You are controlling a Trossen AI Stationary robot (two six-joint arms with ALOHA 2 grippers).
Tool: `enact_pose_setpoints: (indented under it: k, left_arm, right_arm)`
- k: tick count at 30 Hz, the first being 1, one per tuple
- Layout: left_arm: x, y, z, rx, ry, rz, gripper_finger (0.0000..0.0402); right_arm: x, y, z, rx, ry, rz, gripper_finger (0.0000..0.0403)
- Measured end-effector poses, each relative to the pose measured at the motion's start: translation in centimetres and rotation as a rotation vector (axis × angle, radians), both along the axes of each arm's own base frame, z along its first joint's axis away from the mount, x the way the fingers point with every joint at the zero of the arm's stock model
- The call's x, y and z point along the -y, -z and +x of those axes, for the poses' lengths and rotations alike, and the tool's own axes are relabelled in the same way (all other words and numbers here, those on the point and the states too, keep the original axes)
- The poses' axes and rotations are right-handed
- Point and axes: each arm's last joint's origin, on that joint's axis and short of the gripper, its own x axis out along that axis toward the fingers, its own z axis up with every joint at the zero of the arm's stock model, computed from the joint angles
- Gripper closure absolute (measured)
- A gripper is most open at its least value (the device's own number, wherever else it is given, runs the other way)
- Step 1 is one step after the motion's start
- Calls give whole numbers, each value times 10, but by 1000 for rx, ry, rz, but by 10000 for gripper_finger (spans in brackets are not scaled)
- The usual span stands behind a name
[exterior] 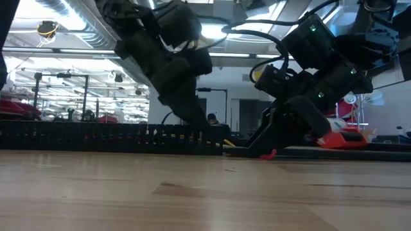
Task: Ziptie cables
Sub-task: Close the black cable duct lid
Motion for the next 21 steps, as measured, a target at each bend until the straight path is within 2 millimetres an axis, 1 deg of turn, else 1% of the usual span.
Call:
enact_pose_setpoints:
  k: [3,5,7,13,17,21]
  left_arm:
    - [0,4,3,9,-12,7,115]
    - [1,10,4,-7,-2,16,123]
    - [2,15,4,-20,1,19,139]
    - [3,15,5,-19,1,17,192]
    - [3,15,5,-19,2,17,209]
    - [3,15,5,-18,3,18,207]
  right_arm:
    - [0,-1,1,14,1,0,174]
    - [0,-2,1,26,1,1,177]
    - [0,-2,1,27,0,-2,177]
    - [0,-7,1,37,-15,-10,179]
    - [0,-24,-2,61,-22,-17,178]
    - [2,-46,-7,99,-7,-26,177]
